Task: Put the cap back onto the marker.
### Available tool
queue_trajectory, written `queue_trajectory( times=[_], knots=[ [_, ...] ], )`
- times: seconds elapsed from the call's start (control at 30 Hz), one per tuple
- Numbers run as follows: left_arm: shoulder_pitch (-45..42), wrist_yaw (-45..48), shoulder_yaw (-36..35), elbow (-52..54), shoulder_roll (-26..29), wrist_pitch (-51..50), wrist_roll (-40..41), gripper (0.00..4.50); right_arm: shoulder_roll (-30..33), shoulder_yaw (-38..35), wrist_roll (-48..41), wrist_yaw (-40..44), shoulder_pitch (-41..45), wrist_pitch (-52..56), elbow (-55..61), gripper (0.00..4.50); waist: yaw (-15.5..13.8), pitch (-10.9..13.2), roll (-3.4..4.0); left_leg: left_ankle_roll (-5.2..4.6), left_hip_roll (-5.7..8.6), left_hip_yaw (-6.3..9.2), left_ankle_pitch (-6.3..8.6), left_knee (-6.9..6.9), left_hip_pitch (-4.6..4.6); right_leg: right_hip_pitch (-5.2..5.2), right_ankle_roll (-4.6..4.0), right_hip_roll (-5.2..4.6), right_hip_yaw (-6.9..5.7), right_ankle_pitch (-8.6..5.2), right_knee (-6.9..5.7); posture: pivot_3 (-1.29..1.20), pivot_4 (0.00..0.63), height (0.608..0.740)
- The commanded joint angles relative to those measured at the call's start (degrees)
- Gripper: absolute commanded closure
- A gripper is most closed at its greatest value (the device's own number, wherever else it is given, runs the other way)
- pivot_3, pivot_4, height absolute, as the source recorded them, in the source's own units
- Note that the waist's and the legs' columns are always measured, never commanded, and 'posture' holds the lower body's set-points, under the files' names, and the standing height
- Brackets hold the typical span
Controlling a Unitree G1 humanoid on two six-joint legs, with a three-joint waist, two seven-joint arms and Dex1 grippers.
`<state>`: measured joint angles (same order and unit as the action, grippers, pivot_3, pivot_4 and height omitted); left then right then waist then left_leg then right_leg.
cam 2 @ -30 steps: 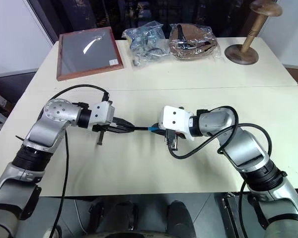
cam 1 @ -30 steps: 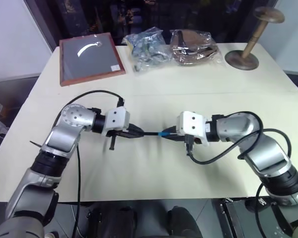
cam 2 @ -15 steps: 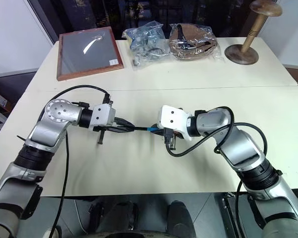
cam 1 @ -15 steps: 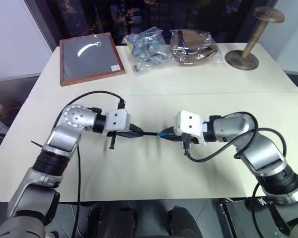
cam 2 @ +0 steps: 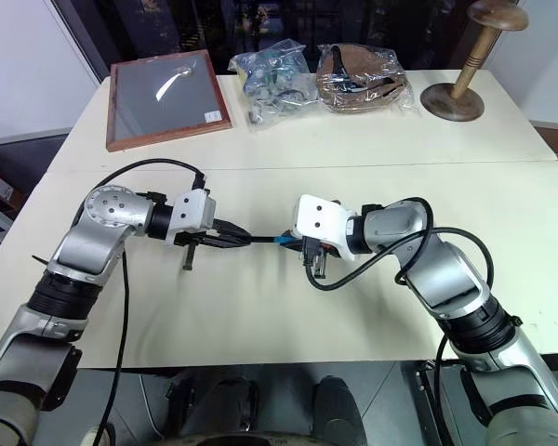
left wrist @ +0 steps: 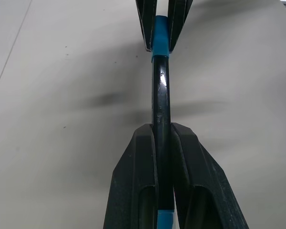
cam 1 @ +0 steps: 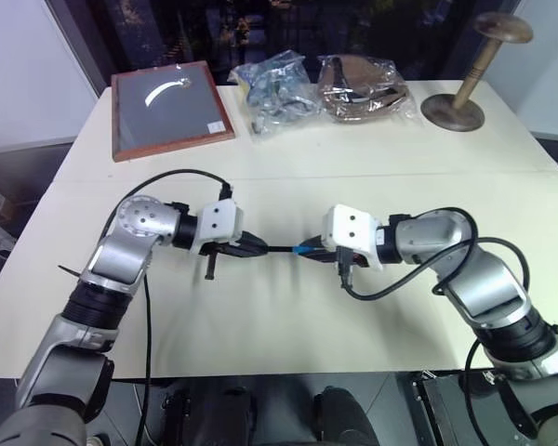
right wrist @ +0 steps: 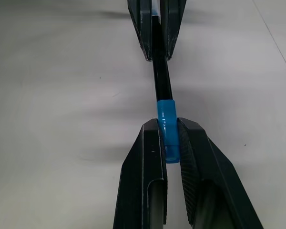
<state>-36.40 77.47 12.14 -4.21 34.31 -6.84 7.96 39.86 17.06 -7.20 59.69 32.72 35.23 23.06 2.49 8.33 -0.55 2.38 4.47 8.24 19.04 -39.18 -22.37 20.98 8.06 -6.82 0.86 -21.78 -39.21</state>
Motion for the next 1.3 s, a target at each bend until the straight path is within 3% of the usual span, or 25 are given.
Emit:
queue_trajectory(
  times=[0.03,0.2,0.33,0.5,0.77,0.9,1.1,1.3],
  knots=[
    [-1.0,-0.2,0.5,4.4,-1.4,1.3,2.2,4.5,-1.2,0.8,-1.1,0.9,1.4,-3.3,1.3,4.49,0.0,0.0,0.0,0.0,0.0,0.0,0.0,0.0,0.0,0.0,0.0,0.0,0.0,0.0,0.0,0.0,0.15,0.74],
    [0.2,-0.3,0.1,5.7,-0.3,0.5,2.3,4.5,0.3,0.2,-0.3,1.9,0.9,-5.3,-0.4,4.49,0.0,0.0,0.0,0.0,0.0,-0.01,0.0,0.0,0.0,0.0,0.0,0.0,0.0,0.0,0.0,0.0,0.15,0.74],
    [4.3,-1.5,-2.1,8.7,3.2,-1.9,2.7,4.5,2.9,-0.8,0.4,3.2,0.3,-7.8,-2.3,2.72,0.1,0.0,0.0,0.0,0.0,0.0,0.0,0.0,0.0,0.0,0.0,0.0,0.01,0.0,0.01,0.0,0.15,0.74],
    [12.1,-3.6,-6.1,15.0,9.2,-5.4,4.6,4.5,6.7,-4.1,-1.0,4.1,-0.4,-8.1,-2.9,0.04,0.1,0.0,0.02,0.0,-0.06,-0.02,0.0,0.06,0.0,0.11,0.0,0.02,0.02,0.0,0.0,0.0,0.15,0.74],
    [20.3,-13.1,-11.9,24.1,11.7,-15.2,6.5,4.5,9.1,-9.6,-4.7,2.8,-3.9,-4.4,0.1,0.04,-0.3,0.0,0.02,0.0,-0.01,-0.01,0.0,0.03,0.0,0.03,0.0,-0.03,0.04,0.0,0.06,0.0,0.15,0.74],
    [20.6,-32.6,-16.1,31.3,1.5,-35.0,8.3,4.5,3.2,-13.5,-7.8,-6.5,-6.3,5.7,5.2,0.04,-0.2,0.0,-0.02,0.0,-0.02,-0.01,0.0,-0.01,0.0,-0.03,0.0,-0.02,0.04,0.0,0.04,0.0,0.15,0.74],
    [21.7,-49.8,-20.7,40.3,-10.4,-56.6,9.2,4.5,-3.0,-13.2,-8.6,-16.6,-9.1,14.9,11.4,0.04,-0.3,0.0,-0.04,0.0,-0.03,-0.04,0.0,-0.02,0.0,-0.01,0.0,0.0,0.07,0.0,-0.05,0.0,0.15,0.74],
    [23.6,-59.7,-23.2,45.9,-15.8,-72.8,7.8,4.5,-5.7,-12.4,-9.5,-21.4,-10.3,19.3,13.8,0.04,-0.4,0.0,-0.04,0.0,-0.02,-0.06,0.0,-0.02,0.01,-0.01,0.0,0.0,0.11,0.0,-0.01,0.0,0.15,0.74]
  ],
)
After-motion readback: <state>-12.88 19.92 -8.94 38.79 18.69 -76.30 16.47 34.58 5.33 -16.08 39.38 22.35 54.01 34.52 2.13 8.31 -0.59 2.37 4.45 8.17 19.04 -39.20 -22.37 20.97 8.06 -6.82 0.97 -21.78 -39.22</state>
